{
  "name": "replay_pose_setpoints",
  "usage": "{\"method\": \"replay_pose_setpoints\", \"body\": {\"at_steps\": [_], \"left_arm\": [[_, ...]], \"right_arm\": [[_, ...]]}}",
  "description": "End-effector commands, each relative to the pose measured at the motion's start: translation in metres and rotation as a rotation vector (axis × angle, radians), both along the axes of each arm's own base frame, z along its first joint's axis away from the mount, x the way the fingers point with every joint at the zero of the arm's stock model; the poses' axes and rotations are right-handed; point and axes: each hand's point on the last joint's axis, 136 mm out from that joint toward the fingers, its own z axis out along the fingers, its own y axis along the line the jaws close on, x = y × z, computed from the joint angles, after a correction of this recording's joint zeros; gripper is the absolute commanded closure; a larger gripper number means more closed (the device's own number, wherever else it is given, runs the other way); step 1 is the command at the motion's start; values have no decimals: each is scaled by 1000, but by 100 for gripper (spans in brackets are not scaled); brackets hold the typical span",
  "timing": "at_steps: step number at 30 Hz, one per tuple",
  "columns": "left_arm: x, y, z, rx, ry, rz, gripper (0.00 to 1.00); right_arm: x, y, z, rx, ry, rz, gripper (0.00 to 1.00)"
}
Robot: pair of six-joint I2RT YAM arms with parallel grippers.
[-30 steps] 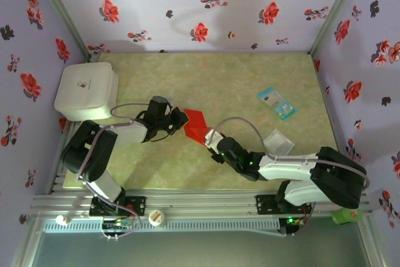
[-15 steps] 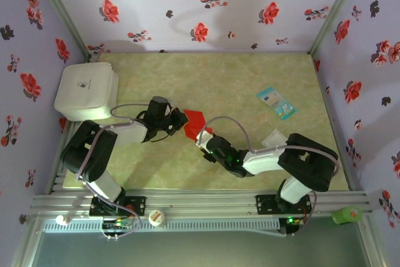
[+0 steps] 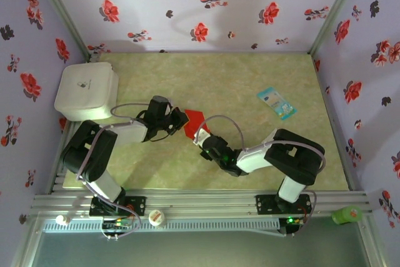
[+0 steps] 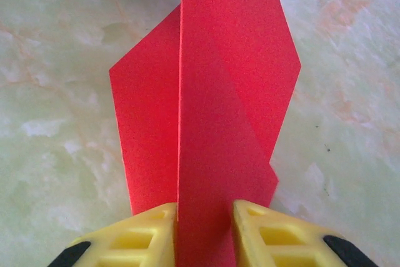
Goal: Fold a paper plane with a square sheet of paper (pick it up from the middle)
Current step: Fourth fold the wing at the center of the table.
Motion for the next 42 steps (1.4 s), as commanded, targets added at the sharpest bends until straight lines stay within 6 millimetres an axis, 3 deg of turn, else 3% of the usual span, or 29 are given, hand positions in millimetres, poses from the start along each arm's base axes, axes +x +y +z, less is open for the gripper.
{"method": "replay_pose_setpoints", "body": {"at_steps": [1, 24, 26, 28, 31, 42], "left_arm": [[4, -6, 16, -26, -16, -4, 100], [4, -3, 16, -19, -21, 12, 97], [4, -2, 15, -14, -20, 14, 90], [3, 1, 12, -1, -13, 22, 73], [1, 5, 7, 22, 2, 31, 58], [12, 7, 5, 58, 4, 35, 45]], "right_arm": [[7, 2, 11, 70, -16, -53, 77], [7, -3, 6, 125, 56, -93, 94], [8, -3, 5, 132, 61, -95, 94], [8, -3, 5, 142, 62, -97, 94], [10, -3, 5, 154, 60, -100, 94], [7, -6, 8, 163, 43, -76, 94]]}}
